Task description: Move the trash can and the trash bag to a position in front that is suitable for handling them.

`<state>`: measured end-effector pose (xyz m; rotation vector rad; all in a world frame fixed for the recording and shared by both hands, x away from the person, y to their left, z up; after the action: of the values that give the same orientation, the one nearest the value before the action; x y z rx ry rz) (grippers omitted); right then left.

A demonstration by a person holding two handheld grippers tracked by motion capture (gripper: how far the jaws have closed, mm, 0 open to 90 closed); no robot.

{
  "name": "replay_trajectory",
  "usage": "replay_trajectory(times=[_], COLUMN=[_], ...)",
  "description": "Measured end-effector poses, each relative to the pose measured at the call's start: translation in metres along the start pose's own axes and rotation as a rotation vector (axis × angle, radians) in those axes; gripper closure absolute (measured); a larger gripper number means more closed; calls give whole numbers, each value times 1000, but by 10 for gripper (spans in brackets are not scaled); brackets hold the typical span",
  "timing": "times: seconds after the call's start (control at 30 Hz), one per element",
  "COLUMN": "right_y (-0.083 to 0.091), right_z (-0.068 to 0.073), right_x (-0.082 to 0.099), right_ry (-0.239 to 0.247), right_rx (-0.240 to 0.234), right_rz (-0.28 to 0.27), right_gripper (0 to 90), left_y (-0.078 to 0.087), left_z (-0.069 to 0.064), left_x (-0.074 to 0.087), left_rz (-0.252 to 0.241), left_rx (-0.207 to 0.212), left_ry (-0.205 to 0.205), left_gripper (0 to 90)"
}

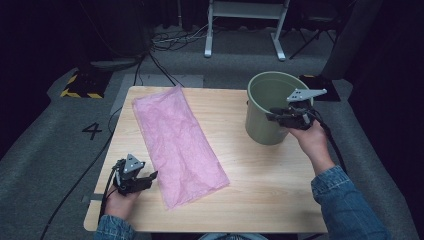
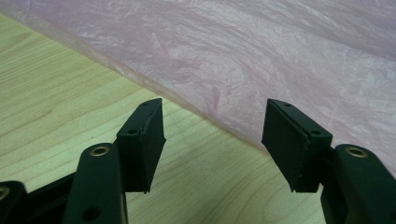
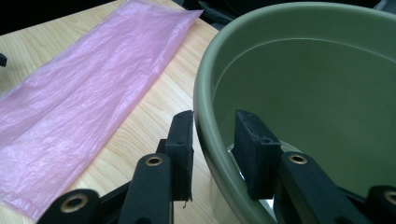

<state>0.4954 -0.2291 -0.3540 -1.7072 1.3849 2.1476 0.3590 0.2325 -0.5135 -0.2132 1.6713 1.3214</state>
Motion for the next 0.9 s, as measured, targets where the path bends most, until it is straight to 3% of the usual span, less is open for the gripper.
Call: replay_trajectory(times=[0.13, 0.37, 0.4, 0.6, 0.67, 0.7, 0.9], right_y=[-2, 5, 9, 22, 24, 29, 42], right_z=[6, 19, 31, 65, 68, 79, 106], right_x=[-2, 0, 3, 12, 14, 17, 26], right_ry=[-3, 7, 30, 79, 81, 83, 106], right_rx=[-40, -96, -117, -173, -181, -205, -259], right_rz=[4, 17, 23, 21, 19, 15, 17], right_gripper=[732, 740, 739, 716, 710, 706, 694], left_y=[-1, 0, 0, -3, -3, -4, -7], left_z=[-1, -2, -2, -5, -5, -6, -6], left_x=[-1, -4, -5, -7, -8, -9, -11], left_rz=[0, -10, -12, -11, -14, -10, -7], left_rx=[2, 2, 1, 4, 2, 5, 2], left_ry=[3, -1, -3, -9, -14, -10, -19], left_gripper=[388, 389, 390, 390, 395, 394, 392])
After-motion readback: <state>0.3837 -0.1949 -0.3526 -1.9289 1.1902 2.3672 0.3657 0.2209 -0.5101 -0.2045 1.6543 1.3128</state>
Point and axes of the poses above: each handheld gripper's, and its own axes: y roughly backward along the jaws, x roughly out of its underside, z roughly to its left, the point moved 4 cm from there along -y, roughly forward along the jaws, and after that the axes turned 3 degrees about -y, right-handed, at the moved point
